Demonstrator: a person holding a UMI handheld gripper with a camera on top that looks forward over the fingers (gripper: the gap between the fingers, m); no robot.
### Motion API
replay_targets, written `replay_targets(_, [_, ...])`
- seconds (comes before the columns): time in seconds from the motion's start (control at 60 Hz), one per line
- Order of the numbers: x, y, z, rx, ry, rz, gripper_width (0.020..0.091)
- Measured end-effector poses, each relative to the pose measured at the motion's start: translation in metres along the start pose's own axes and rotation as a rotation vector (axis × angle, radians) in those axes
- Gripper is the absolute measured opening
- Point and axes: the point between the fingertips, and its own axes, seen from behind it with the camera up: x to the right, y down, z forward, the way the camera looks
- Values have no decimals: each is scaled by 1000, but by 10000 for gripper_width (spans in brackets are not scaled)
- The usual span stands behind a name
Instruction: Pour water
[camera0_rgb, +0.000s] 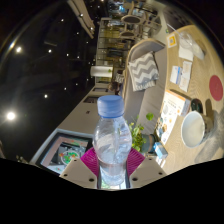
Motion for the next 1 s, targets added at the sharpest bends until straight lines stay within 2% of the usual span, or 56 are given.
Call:
replay_targets(0.2, [-49, -82, -16, 110, 76, -573, 314])
replay_targets(0.3, [-39, -122, -26, 171, 174, -850, 315])
replay_targets(0.4, [-1, -159, -40, 203, 316, -1075, 315])
replay_targets(0.55, [84, -190, -57, 167, 535, -1271, 314])
replay_targets(0.65, [152, -199, -69, 115, 617, -1300, 320])
replay_targets(0.8, [224, -204, -75, 74, 693, -1269, 322])
replay_targets(0.917, [249, -205, -89, 80, 717, -1261, 329])
replay_targets(0.983, [266, -202, -92, 49, 735, -1260, 347])
replay_targets(1.0, [261, -203, -91, 74, 713, -1272, 348])
